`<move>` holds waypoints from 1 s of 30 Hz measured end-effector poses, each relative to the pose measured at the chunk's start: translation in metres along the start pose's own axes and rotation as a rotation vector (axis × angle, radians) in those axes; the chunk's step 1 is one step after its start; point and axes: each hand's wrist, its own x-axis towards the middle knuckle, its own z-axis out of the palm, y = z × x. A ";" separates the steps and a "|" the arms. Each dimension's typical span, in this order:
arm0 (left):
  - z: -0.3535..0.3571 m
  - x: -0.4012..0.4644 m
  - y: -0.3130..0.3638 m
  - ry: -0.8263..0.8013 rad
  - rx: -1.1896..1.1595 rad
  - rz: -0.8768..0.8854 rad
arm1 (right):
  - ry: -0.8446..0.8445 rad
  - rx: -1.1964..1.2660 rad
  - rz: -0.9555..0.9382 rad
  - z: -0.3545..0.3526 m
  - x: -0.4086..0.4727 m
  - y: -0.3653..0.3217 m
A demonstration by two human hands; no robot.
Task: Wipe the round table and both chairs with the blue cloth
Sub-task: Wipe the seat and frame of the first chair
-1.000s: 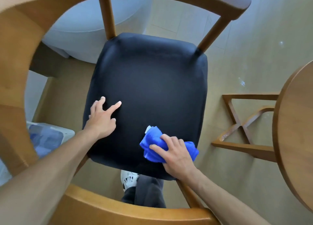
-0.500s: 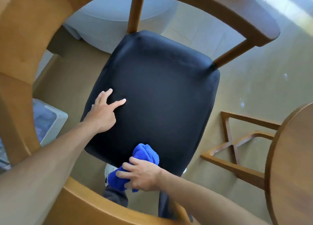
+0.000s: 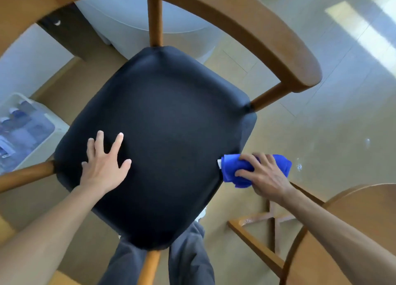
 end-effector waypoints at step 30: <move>0.001 -0.001 -0.032 0.267 -0.285 -0.051 | -0.095 0.036 -0.505 0.018 0.085 -0.190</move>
